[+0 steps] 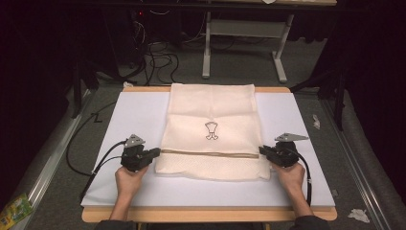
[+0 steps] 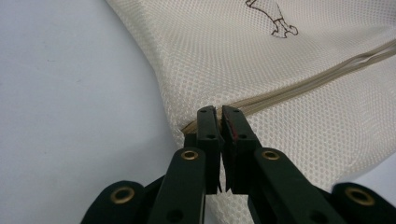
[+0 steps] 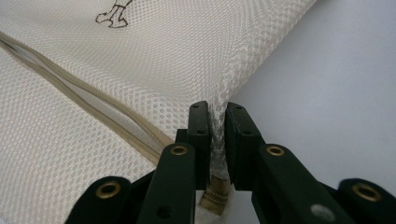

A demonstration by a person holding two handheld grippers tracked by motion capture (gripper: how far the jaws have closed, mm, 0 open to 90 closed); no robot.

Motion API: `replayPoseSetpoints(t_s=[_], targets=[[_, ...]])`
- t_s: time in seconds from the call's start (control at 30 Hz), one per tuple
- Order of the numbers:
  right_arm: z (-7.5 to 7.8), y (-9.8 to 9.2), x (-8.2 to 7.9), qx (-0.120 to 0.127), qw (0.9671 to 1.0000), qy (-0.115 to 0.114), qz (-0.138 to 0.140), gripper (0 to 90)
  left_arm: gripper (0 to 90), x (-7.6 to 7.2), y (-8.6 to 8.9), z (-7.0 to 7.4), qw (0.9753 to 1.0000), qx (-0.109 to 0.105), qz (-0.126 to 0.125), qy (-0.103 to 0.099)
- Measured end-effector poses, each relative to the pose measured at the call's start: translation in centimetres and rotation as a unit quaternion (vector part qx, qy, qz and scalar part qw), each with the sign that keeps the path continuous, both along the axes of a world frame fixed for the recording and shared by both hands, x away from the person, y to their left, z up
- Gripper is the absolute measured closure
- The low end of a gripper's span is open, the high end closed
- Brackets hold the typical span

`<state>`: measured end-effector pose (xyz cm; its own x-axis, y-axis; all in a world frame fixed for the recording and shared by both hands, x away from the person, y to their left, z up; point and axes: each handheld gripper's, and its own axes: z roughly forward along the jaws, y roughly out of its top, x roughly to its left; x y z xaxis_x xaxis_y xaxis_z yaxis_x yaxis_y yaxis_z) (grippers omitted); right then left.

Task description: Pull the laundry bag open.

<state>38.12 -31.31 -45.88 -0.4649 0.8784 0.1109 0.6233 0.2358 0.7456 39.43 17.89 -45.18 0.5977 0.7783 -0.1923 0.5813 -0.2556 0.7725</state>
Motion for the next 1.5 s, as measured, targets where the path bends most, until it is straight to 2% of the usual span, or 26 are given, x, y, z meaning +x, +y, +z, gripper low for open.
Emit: replayPoseSetpoints(t_s=[0.33, 0.37, 0.47, 0.5, 0.57, 0.63, 0.8, 0.9, 1.07, 1.1, 1.5], targets=[[-0.2, 0.1, 0.0, -0.006, 1.0000, 0.002, -0.005, 73.4, 84.0, 0.1, -0.3, -0.4, 1.0000, 0.006, -0.003, 0.003], [-0.3, 0.1, 0.1, -0.005, 1.0000, 0.003, -0.006, 69.4, 82.3, 0.1, -0.4, -0.5, 1.0000, 0.007, -0.003, 0.003], [-0.3, 0.2, 0.1, -0.009, 0.9999, 0.004, -0.006, 64.8, 79.3, 0.2, -0.6, -0.7, 0.9999, 0.008, -0.002, 0.006], [-0.2, 0.3, 0.0, -0.011, 0.9999, -0.003, -0.012, 61.0, 74.5, 0.2, -0.7, -0.7, 0.9999, 0.009, -0.002, 0.006], [-0.2, 0.3, 0.0, -0.009, 0.9998, -0.004, -0.015, 59.7, 71.5, 0.2, -0.7, -0.7, 0.9999, 0.009, -0.002, 0.005], [0.0, 0.2, -0.1, -0.010, 0.9997, -0.012, -0.020, 57.4, 64.7, 0.1, -0.6, -0.7, 1.0000, 0.008, 0.002, -0.004], [0.8, -0.1, -0.7, 0.000, 0.9992, -0.034, -0.024, 56.5, 57.3, -0.1, -0.3, 0.0, 0.9997, 0.002, 0.006, -0.022], [1.5, -0.3, -1.0, 0.006, 0.9986, -0.048, -0.022, 56.4, 55.5, -0.3, -0.1, 0.5, 0.9993, -0.003, 0.011, -0.036], [2.1, -0.6, -1.4, 0.015, 0.9980, -0.057, -0.022, 56.0, 53.4, -0.4, 0.3, 0.9, 0.9988, -0.007, 0.015, -0.045], [2.4, -0.9, -1.5, 0.020, 0.9974, -0.066, -0.022, 55.8, 52.4, -0.5, 0.6, 1.1, 0.9984, -0.009, 0.019, -0.052], [3.5, -2.7, -2.4, 0.043, 0.9938, -0.094, -0.040, 54.3, 50.2, -0.9, 2.5, 2.7, 0.9957, -0.026, 0.045, -0.076]])
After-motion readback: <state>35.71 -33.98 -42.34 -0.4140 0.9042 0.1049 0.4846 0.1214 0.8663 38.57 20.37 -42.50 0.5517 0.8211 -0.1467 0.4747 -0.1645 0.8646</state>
